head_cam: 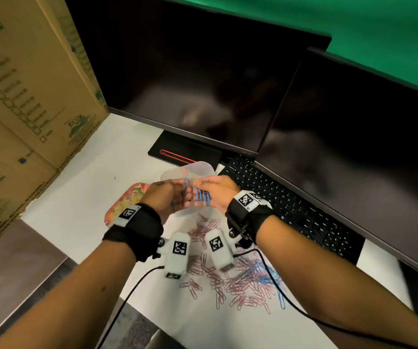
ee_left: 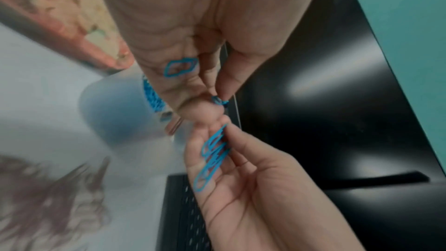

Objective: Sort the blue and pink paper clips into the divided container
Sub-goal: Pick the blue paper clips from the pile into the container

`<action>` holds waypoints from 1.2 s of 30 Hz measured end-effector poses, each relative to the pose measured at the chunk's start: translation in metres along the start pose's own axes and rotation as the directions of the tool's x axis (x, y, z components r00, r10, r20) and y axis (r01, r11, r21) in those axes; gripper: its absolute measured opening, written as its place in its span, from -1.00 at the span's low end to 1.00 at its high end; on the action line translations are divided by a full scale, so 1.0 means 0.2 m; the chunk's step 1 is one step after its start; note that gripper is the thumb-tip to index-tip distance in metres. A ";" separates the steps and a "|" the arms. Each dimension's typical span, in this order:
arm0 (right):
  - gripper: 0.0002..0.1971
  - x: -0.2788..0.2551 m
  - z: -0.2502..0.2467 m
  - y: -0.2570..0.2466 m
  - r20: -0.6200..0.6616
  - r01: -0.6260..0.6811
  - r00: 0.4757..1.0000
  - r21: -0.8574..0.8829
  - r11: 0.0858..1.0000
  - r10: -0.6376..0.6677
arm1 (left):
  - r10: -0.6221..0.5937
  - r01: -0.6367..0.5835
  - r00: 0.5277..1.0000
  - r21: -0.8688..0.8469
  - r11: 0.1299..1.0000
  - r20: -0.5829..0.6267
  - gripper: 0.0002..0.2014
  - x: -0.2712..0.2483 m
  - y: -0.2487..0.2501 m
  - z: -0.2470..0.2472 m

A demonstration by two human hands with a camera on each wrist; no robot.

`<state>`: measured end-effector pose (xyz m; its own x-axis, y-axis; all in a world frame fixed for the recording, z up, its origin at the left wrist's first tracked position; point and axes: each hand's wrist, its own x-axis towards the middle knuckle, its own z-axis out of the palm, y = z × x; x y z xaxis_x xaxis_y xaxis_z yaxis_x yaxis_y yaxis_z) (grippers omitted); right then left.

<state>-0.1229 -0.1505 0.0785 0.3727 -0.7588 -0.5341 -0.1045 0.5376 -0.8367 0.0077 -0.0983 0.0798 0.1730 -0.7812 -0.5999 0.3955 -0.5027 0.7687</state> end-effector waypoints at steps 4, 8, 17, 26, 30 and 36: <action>-0.76 0.08 0.09 -0.05 -0.055 0.001 0.998 -0.130 0.992 -0.009 | -0.022 0.017 0.994 -0.056 0.998 -0.107 -0.90 0.03 0.11 -0.02; -0.84 0.12 0.12 -0.08 -0.039 -0.025 0.999 -0.193 0.981 0.018 | -0.047 0.049 0.987 0.010 0.999 -0.154 -0.84 0.06 0.15 -0.03; -0.81 -0.05 -0.08 -0.09 -0.118 0.059 0.990 -0.112 0.992 -0.072 | 0.222 -0.172 0.962 0.280 0.944 -0.157 -0.75 0.04 0.12 -0.05; -0.82 -0.41 -0.57 0.28 -0.283 -0.125 0.959 -0.417 0.900 0.002 | 0.235 -0.220 0.945 0.973 -0.068 0.230 -0.80 0.06 -0.38 -0.19; -0.82 -0.50 -0.67 0.40 -0.341 -0.188 0.939 -0.405 0.895 0.043 | 0.179 -0.185 0.959 0.965 -0.188 0.219 -0.77 0.08 -0.42 -0.18; -0.85 -0.58 -0.74 0.52 -0.388 -0.216 0.920 -0.368 0.904 0.062 | 0.193 -0.169 0.965 0.983 -0.069 0.179 -0.86 0.05 -0.43 -0.20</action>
<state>-0.3127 -0.0617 0.0361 -0.0212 -0.8071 -0.5900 -0.5144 0.5148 -0.6858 0.0113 -0.0480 -0.0002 0.0818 -0.9168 -0.3909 -0.9432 -0.1979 0.2667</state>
